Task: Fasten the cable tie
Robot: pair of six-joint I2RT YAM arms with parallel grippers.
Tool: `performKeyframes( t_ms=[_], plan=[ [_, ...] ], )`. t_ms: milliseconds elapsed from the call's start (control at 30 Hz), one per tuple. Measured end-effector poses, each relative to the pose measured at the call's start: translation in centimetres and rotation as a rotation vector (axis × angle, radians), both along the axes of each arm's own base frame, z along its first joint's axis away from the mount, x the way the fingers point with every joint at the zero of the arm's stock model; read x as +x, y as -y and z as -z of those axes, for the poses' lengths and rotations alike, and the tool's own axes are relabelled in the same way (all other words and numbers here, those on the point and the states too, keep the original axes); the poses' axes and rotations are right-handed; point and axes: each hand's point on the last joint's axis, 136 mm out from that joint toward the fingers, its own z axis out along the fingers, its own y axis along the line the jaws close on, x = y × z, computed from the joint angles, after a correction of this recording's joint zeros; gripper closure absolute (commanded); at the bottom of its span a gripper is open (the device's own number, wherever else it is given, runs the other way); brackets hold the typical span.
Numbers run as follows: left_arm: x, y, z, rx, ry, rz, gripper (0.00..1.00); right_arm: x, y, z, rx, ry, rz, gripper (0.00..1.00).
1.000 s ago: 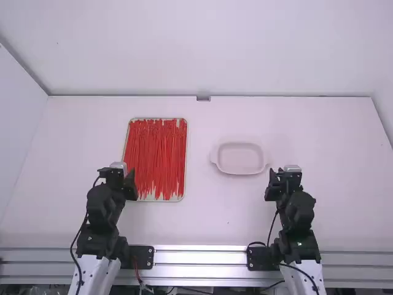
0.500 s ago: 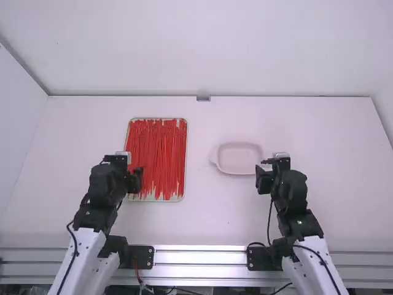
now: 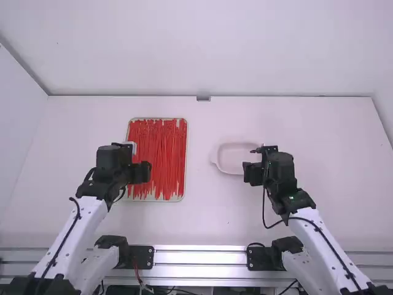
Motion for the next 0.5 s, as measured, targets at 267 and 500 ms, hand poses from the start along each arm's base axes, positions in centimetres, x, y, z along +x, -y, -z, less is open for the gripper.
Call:
performKeyframes(
  t_ms=[267,500],
  plan=[
    [0.8,0.9,0.8,-0.049,-0.088,0.023,0.04,0.7,-1.0,1.3,0.018,-0.087,-0.024,0.04],
    [1.4,1.6,0.9,-0.082,-0.111,0.047,0.01,1.0,-2.5,1.4,0.023,-0.108,-0.061,0.01]
  ],
)
